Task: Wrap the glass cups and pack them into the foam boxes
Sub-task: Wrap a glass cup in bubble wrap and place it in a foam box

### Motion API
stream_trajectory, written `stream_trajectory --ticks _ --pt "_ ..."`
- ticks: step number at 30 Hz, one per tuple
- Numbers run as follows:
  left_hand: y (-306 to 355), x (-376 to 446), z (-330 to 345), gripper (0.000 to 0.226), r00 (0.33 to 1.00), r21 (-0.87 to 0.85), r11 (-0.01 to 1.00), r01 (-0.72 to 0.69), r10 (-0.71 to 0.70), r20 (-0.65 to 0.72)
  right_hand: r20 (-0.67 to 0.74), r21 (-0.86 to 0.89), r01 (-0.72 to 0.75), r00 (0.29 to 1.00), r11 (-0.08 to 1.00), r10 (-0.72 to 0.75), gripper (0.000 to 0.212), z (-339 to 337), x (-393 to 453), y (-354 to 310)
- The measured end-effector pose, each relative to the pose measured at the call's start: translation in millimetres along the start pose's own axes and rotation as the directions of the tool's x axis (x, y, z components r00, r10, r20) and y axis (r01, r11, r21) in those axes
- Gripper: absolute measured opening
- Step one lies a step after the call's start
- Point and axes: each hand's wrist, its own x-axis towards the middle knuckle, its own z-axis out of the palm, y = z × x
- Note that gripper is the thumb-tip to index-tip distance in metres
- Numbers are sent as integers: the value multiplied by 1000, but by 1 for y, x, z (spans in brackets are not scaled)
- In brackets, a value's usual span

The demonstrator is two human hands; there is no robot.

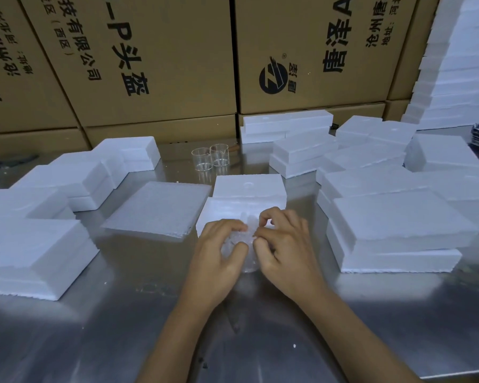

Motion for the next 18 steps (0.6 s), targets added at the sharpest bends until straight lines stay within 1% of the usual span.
stream_trajectory --ticks 3,5,7,9,11,13,14,16,18 --pt "-4 0 0 23 998 193 979 -69 64 29 -69 101 -77 994 992 85 17 2 -1 1" --pt "-6 -2 0 25 991 301 945 -128 111 71 -112 146 -64 991 987 80 20 2 -1 1" --pt "-6 -2 0 23 985 361 919 -161 130 111 -126 175 -20 991 984 42 24 2 -1 2" --pt "-4 -2 1 25 982 379 907 -185 153 114 -84 169 -15 996 985 29 30 2 -2 2" --pt "-3 -3 2 32 984 361 915 -180 169 62 -17 120 -41 999 992 43 32 2 -3 2" --pt "-1 -4 0 30 984 317 933 -168 177 3 32 52 -40 999 998 39 31 4 -4 2" --pt "-1 -4 -1 28 983 292 940 -176 184 -1 46 26 -27 999 999 25 32 5 -4 2" --pt "-2 -5 -1 28 978 276 938 -208 207 34 60 9 -15 998 1000 14 36 6 -4 1" --pt "-3 -5 0 32 978 312 927 -210 195 79 48 51 -35 998 998 32 37 6 -5 1"
